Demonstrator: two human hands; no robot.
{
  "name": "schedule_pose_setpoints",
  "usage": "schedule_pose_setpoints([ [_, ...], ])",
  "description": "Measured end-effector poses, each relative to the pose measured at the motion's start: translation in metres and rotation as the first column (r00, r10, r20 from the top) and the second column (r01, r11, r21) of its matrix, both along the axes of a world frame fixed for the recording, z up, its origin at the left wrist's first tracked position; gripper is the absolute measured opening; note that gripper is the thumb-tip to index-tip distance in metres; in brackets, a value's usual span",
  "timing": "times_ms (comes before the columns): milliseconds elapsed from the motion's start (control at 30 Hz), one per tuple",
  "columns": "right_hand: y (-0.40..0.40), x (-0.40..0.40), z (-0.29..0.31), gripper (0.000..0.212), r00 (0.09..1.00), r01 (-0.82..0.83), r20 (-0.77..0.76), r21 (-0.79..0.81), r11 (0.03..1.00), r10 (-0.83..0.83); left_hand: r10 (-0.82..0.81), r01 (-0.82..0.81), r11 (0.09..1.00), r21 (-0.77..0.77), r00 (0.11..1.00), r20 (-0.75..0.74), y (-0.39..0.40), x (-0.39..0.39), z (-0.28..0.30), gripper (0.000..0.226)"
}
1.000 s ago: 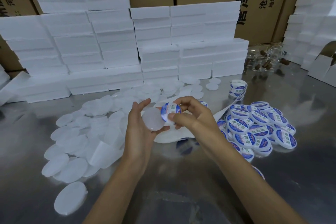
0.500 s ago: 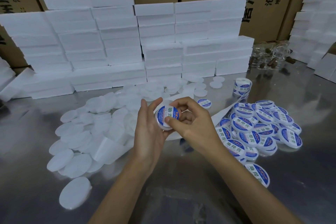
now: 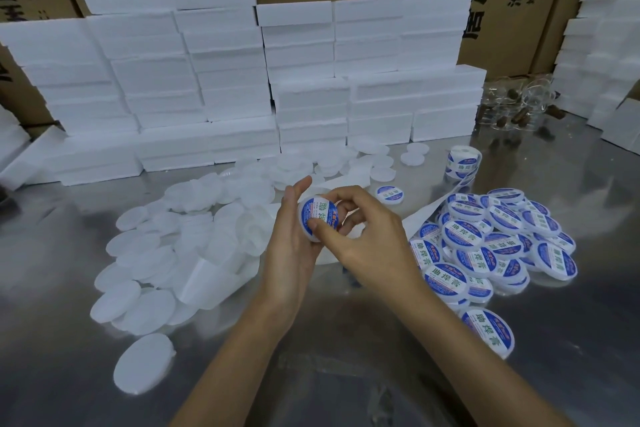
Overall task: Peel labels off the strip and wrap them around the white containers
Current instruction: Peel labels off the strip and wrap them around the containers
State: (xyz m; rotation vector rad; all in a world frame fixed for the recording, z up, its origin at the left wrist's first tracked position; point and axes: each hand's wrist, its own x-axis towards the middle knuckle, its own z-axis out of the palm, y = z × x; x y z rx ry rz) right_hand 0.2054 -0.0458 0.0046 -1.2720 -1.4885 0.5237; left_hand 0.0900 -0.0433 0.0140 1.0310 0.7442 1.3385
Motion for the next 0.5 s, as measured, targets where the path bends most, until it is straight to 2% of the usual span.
schedule_pose_setpoints([
  [67,0.0,0.0,-0.003,0.032,0.995,0.034,0.096,0.006,0.999,-0.035,-0.003,0.003,1.0,-0.004,1.0,0.026,-0.001,-0.001,0.0,0.087],
  [100,0.001,0.001,-0.004,0.043,0.99,0.046,0.135,0.007,0.999,-0.047,-0.001,0.002,1.0,-0.017,0.999,0.047,-0.001,-0.001,0.0,0.083],
  [167,0.003,0.005,-0.004,0.078,0.979,0.068,0.192,-0.01,0.998,-0.065,0.007,-0.001,0.998,-0.057,0.995,0.1,0.0,-0.003,-0.001,0.065],
  [233,0.005,0.011,-0.004,0.094,0.974,0.107,0.205,-0.043,0.993,-0.096,0.006,0.009,0.995,-0.099,0.989,0.151,0.001,-0.004,-0.003,0.057],
  [367,0.005,0.009,-0.01,0.073,0.957,0.188,0.234,-0.058,0.98,-0.17,-0.018,0.053,0.985,-0.166,0.979,0.203,-0.001,-0.003,-0.003,0.057],
  [500,0.004,0.004,-0.012,0.068,0.917,0.236,0.33,0.01,0.972,-0.226,-0.072,0.128,0.97,-0.208,0.964,0.256,-0.005,-0.001,-0.003,0.062],
])
